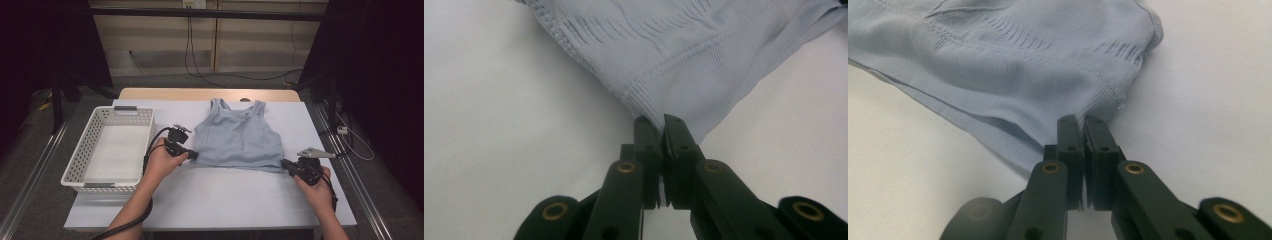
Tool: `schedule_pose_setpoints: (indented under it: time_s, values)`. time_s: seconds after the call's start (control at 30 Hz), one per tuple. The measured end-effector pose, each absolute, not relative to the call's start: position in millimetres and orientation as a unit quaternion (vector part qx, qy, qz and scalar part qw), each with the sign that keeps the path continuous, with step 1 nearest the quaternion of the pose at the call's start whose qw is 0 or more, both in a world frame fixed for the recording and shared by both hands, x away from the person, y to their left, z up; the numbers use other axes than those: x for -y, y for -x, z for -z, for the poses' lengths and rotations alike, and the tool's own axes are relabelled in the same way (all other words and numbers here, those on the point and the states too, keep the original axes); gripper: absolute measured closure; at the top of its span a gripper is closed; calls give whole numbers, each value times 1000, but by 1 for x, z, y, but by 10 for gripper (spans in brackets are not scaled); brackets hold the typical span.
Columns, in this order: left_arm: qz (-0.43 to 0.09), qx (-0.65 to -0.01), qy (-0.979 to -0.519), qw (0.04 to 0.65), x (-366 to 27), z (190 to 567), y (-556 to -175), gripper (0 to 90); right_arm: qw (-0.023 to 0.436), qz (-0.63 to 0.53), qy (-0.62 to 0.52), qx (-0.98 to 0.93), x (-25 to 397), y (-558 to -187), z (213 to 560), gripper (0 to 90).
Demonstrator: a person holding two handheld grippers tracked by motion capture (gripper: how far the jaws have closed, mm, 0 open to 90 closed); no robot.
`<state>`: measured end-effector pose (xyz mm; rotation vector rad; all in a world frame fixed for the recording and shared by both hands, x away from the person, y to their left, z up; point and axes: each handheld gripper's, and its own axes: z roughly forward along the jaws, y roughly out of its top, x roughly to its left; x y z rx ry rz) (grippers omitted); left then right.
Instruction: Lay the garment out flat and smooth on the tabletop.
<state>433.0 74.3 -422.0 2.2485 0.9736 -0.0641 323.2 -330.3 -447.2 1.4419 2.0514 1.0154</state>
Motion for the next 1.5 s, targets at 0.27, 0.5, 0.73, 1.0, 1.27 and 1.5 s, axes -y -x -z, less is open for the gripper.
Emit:
schedule_pose_setpoints:
  time_s: [0.27, 0.5, 0.73, 1.0, 1.27, 1.5]
  values:
    - [24, -375, -864, 336, -79, 418, -429, 864, 214, -362, -514, -748, 324, -323, 449, 879]
    - [25, -380, -862, 336, -82, 416, -427, 864, 213, -363, -512, -748, 322, -323, 449, 879]
    - [19, -381, -863, 331, -85, 414, -424, 864, 213, -361, -509, -752, 319, -322, 450, 879]
    - [20, -384, -863, 328, -91, 413, -420, 864, 212, -359, -502, -758, 314, -323, 451, 879]
    - [21, -383, -865, 322, -94, 411, -419, 864, 211, -359, -499, -760, 310, -324, 452, 879]
    - [19, -385, -867, 315, -95, 409, -418, 865, 210, -360, -496, -762, 309, -324, 452, 879]
